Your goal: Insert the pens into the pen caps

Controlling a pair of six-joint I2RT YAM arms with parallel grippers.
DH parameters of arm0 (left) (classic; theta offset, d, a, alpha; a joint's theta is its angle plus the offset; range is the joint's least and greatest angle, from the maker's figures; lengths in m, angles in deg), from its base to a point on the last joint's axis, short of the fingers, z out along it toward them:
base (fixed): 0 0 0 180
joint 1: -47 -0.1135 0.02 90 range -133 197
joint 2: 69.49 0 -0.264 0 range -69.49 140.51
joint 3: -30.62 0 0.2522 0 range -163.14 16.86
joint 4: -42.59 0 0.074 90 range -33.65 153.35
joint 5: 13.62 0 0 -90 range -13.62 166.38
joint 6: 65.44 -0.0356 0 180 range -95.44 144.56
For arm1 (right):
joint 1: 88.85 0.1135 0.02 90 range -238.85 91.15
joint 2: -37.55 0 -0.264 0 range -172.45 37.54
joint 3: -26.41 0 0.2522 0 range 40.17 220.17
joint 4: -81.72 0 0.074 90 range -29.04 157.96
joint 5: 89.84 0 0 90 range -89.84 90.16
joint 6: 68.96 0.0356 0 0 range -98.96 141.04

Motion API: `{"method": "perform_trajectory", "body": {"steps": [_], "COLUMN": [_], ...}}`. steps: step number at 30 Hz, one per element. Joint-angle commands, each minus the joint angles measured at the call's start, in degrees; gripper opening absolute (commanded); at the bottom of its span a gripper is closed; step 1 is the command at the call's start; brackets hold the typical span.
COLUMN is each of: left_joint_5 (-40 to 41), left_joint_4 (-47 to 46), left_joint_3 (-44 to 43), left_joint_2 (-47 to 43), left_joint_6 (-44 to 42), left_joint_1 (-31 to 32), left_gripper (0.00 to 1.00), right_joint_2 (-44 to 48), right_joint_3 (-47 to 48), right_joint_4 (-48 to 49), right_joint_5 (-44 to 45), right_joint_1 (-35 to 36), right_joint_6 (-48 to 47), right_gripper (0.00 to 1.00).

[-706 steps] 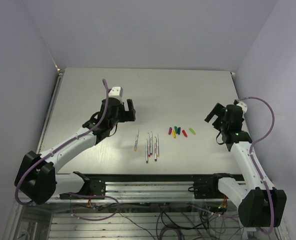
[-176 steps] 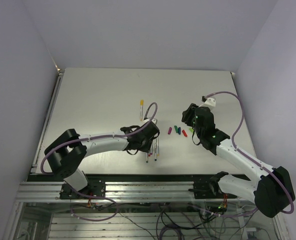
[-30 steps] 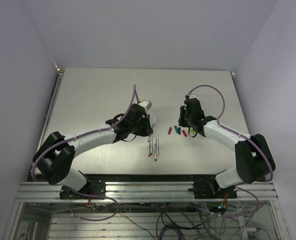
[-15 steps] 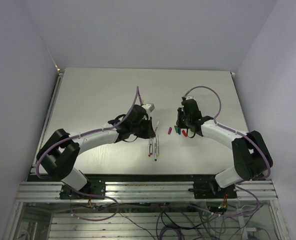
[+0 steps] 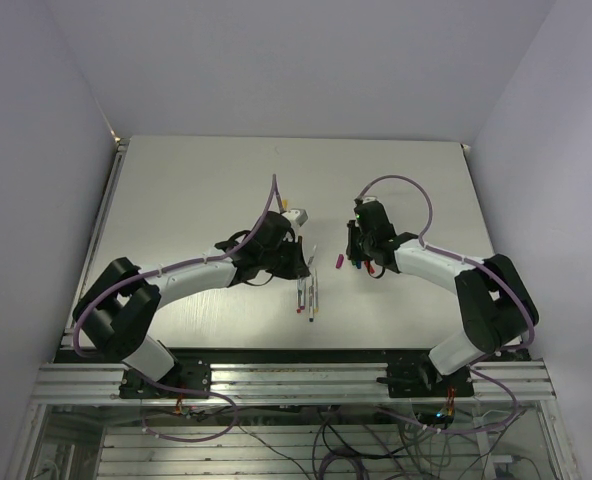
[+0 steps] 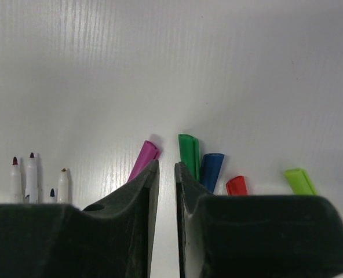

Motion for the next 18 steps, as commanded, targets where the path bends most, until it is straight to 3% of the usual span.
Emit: {"method": "perform_trajectory", "body": {"steps": [1, 18], "left_joint_5": [-1.0, -1.4], "left_joint_4": [-1.9, -2.1], "left_joint_3": [0.7, 1.0], "left_joint_2": [-0.5, -0.2], "left_joint_6": [-0.5, -0.1], "left_joint_1": [-0.5, -0.8], "left_gripper": [0.07, 0.07], "right_joint_2": [-0.8, -2.5], "right_joint_3": [1.4, 1.5], "right_joint_4": [1.4, 1.8], "right_joint_5": [-0.1, 0.1], "right_joint_1": [0.2, 0.2], "right_joint_6": [0.0, 0.3], "right_gripper": [0.17, 0.16]}}
